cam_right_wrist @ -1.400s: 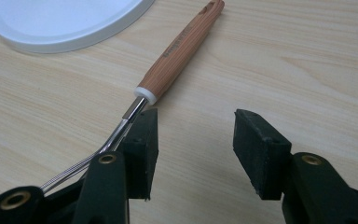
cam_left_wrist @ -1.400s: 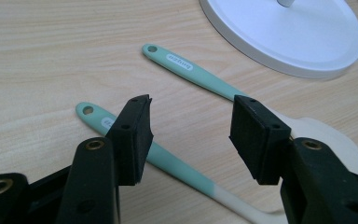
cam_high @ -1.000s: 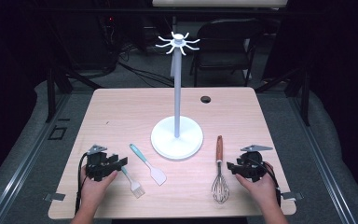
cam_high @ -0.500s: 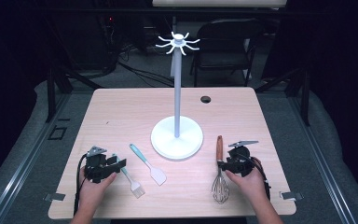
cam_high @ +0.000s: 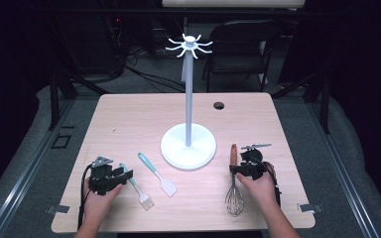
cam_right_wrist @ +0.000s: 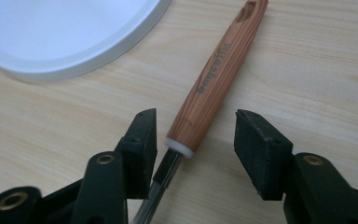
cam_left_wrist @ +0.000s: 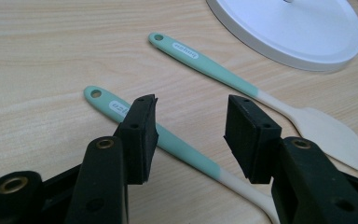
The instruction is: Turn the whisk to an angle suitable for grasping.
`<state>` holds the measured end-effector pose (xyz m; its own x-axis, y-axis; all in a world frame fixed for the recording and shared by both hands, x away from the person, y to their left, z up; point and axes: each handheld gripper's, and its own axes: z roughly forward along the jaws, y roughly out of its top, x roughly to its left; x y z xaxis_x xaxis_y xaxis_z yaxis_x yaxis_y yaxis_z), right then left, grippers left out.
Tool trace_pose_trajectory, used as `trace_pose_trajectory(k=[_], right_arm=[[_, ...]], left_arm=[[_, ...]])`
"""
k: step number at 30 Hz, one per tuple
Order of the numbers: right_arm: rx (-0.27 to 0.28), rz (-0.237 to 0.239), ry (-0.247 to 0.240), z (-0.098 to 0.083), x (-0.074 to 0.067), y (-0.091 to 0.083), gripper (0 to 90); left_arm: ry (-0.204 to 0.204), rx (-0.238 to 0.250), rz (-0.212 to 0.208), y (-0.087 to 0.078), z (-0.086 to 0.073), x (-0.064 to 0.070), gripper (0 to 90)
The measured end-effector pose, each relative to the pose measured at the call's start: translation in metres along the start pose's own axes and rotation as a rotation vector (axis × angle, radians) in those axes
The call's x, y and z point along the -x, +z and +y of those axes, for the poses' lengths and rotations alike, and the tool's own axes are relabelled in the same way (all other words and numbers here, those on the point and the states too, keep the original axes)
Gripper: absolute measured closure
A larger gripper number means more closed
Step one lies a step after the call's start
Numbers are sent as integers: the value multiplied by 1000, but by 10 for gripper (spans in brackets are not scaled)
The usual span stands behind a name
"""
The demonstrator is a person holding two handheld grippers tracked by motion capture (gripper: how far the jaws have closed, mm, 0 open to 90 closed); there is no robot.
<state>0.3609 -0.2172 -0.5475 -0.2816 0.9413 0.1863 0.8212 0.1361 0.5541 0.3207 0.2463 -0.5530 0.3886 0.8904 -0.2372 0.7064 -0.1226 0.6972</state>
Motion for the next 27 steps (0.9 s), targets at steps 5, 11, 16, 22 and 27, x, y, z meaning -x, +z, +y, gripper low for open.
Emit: trace_pose_trajectory(k=[5, 11, 16, 22, 27], right_arm=[[-21, 1, 17, 5, -4, 13, 474], [-63, -26, 15, 8, -4, 20, 543], [-72, -27, 16, 12, -5, 21, 567], [-100, -14, -2, 15, -4, 22, 591], [-139, -31, -33, 20, -2, 22, 614]], left_arm=[[-9, 7, -10, 1, 0, -1, 537], [-10, -1, -13, 1, 0, -3, 538], [-19, -3, -13, 1, 0, -4, 538], [-18, -9, -15, 2, 0, -4, 538], [-20, -3, -13, 2, 0, -5, 539]])
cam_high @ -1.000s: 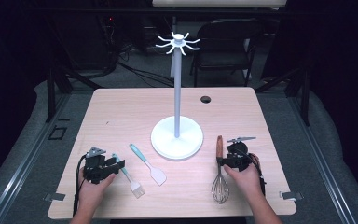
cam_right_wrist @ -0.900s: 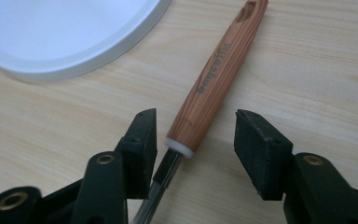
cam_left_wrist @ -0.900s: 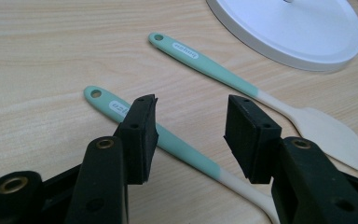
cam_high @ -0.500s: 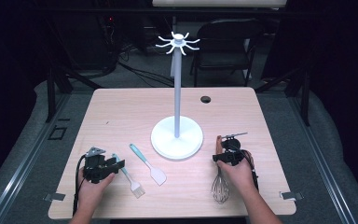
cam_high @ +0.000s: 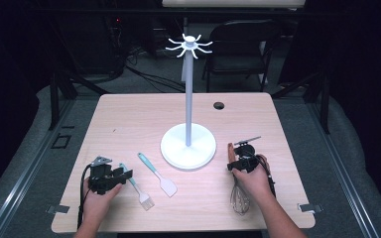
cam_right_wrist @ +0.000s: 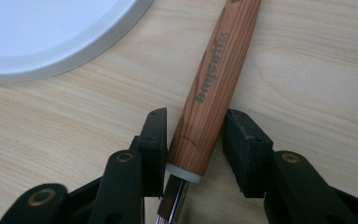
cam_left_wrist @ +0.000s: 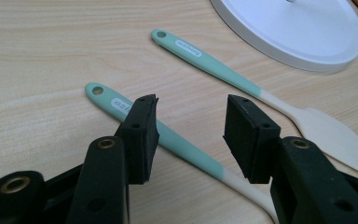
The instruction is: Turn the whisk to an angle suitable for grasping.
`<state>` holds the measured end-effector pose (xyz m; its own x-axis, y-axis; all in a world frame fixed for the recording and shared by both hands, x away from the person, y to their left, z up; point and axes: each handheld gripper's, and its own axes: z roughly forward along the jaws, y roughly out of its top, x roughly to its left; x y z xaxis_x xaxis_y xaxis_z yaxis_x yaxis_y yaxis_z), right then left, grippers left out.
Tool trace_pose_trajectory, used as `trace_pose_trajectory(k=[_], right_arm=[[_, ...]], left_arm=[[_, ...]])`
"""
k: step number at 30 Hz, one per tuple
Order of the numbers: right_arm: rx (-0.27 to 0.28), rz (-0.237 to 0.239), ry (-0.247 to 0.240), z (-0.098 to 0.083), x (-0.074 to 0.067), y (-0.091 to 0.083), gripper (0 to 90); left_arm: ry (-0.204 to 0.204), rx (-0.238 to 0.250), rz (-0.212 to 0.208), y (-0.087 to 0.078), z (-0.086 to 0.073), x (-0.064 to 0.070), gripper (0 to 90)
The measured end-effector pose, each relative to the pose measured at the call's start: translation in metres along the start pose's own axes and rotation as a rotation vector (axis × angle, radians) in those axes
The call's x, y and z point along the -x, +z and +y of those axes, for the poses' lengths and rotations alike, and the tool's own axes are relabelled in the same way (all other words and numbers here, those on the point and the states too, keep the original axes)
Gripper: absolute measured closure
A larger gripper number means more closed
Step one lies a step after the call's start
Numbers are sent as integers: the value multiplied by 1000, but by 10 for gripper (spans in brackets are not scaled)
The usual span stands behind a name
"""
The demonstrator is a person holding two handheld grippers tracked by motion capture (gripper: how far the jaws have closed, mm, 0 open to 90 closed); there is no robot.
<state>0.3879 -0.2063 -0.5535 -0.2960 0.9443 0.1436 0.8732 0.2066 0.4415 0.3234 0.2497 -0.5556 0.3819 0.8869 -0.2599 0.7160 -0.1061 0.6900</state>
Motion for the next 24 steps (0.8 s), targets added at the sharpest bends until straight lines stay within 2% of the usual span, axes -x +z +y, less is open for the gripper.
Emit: trace_pose_trajectory(k=[5, 12, 21, 22, 24], right_arm=[[-23, -4, -14, 2, 3, -2, 665], [-29, 6, 3, 0, 9, -5, 700], [-47, 5, 2, -1, 13, -4, 686], [-31, -1, 13, -2, 11, -3, 684], [-60, -12, -9, 0, 11, -5, 689]], left_arm=[[-4, 1, -1, 0, 0, -1, 539], [-7, 1, 0, 1, 0, -1, 539], [-7, -1, -1, 1, 0, -1, 540], [-8, -2, -1, 1, 0, -1, 540], [-8, -2, -1, 1, 0, -1, 540]])
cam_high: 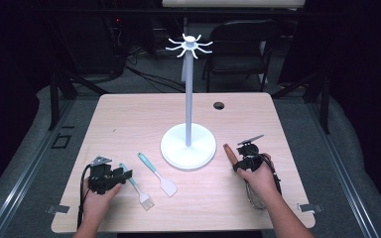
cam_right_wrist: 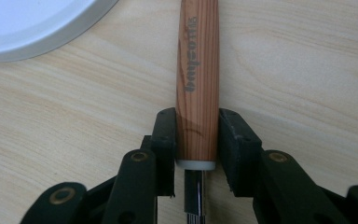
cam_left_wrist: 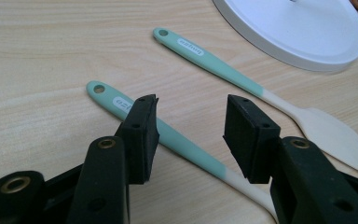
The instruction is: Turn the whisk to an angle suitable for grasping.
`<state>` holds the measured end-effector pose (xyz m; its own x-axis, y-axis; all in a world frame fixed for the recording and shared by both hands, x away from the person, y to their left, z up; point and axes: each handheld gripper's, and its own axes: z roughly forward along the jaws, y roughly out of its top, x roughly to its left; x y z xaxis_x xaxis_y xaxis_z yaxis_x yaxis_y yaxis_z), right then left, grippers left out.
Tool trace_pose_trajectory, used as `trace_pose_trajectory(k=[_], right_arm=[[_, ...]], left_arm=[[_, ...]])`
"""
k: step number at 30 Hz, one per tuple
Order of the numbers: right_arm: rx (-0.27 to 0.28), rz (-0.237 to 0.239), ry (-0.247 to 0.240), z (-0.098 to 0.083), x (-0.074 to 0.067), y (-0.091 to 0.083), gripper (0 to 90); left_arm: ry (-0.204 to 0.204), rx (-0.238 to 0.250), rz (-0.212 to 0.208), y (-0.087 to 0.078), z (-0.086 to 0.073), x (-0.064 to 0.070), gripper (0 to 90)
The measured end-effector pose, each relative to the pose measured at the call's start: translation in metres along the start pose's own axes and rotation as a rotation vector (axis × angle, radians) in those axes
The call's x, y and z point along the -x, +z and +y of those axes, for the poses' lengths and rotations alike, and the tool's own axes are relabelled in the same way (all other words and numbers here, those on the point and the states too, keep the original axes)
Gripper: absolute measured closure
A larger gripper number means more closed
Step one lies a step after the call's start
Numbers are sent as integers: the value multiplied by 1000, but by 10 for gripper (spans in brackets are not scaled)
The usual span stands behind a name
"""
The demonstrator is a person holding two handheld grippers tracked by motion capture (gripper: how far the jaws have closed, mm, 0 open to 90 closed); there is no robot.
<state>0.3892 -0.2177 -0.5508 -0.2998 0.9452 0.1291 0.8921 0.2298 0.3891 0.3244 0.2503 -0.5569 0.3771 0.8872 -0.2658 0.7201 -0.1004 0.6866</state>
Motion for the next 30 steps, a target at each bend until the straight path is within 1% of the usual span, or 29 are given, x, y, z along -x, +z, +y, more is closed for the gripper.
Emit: trace_pose_trajectory(k=[2, 8, 13, 15, 17, 19, 21, 22, 23, 24, 25, 26, 27, 29, 30], right_arm=[[-4, 0, -8, 1, -1, 0, 694], [-12, 11, 7, 2, 0, 0, 702], [-17, 28, 7, 3, 2, 0, 705], [-10, 47, 6, 3, 3, -3, 706], [-4, 51, 1, 3, 3, -6, 707], [16, 63, 6, 3, 3, -9, 708], [17, 76, -12, 4, 4, -15, 708], [17, 76, -12, 4, 4, -15, 708], [36, 84, -5, 4, 3, -17, 708], [45, 101, -24, 4, 3, -22, 709], [57, 115, -26, 3, 2, -23, 709], [66, 129, -47, 3, 2, -25, 709], [76, 139, -66, 3, 0, -28, 709], [91, 159, -106, 2, -3, -33, 710], [98, 160, -132, 1, -6, -35, 709]], left_arm=[[1, -1, 1, 0, 0, 0, 539], [0, 1, -1, 0, 0, 0, 538], [-2, 4, -1, 0, 0, 0, 535], [1, 4, 1, 0, 0, 1, 534], [1, 5, -2, -1, 0, 1, 533], [6, 13, -6, -2, 1, 3, 534], [10, 23, -12, -3, 2, 6, 533], [10, 23, -12, -3, 2, 6, 530], [15, 27, -14, -4, 3, 7, 530], [20, 37, -21, -5, 5, 11, 522], [20, 44, -20, -5, 6, 14, 516], [25, 50, -26, -6, 7, 16, 511], [33, 57, -34, -6, 8, 20, 505], [62, 63, -46, -7, 11, 28, 494], [71, 65, -57, -7, 12, 32, 489]])
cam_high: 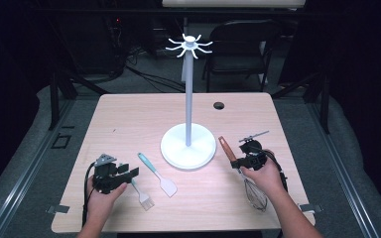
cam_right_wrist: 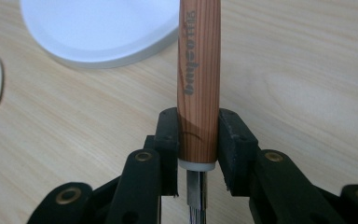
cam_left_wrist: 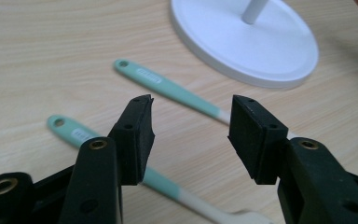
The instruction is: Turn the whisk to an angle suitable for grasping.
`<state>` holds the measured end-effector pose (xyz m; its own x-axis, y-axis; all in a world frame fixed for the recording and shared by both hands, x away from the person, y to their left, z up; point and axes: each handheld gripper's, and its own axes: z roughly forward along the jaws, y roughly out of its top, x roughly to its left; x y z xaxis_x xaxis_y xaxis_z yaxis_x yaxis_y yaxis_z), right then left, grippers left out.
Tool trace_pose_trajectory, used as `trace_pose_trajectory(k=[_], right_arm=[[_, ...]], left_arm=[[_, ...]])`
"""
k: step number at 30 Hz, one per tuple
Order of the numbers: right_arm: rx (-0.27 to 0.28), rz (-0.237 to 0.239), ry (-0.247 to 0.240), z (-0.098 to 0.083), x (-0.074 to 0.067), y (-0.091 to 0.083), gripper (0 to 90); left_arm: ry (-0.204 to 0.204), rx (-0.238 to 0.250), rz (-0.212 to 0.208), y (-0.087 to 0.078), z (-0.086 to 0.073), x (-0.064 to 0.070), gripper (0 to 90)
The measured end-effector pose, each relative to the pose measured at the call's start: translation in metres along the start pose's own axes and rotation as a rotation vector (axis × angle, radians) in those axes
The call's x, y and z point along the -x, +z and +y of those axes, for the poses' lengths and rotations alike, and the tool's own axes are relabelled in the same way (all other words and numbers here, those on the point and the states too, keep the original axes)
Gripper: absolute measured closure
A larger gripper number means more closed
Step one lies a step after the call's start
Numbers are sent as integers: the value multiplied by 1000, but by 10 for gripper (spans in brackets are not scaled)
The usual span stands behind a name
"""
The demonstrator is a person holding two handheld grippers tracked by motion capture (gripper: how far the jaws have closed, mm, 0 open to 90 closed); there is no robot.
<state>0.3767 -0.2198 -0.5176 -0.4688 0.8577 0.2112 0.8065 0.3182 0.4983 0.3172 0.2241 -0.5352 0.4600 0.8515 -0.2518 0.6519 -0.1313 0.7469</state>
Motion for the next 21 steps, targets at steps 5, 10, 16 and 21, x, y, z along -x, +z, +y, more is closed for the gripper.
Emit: trace_pose_trajectory(k=[5, 10, 16, 21], right_arm=[[50, -1, -134, -3, -17, -8, 710], [90, -1, -238, -7, -33, -17, 710], [116, 18, -330, -14, -46, -20, 710], [141, 40, -383, -20, -53, -22, 710]], left_arm=[[47, 26, -42, -1, 8, 17, 471], [75, 31, -92, 1, 16, 36, 471], [142, 16, -162, 13, 29, 64, 444], [157, 20, -225, 31, 40, 88, 418]])
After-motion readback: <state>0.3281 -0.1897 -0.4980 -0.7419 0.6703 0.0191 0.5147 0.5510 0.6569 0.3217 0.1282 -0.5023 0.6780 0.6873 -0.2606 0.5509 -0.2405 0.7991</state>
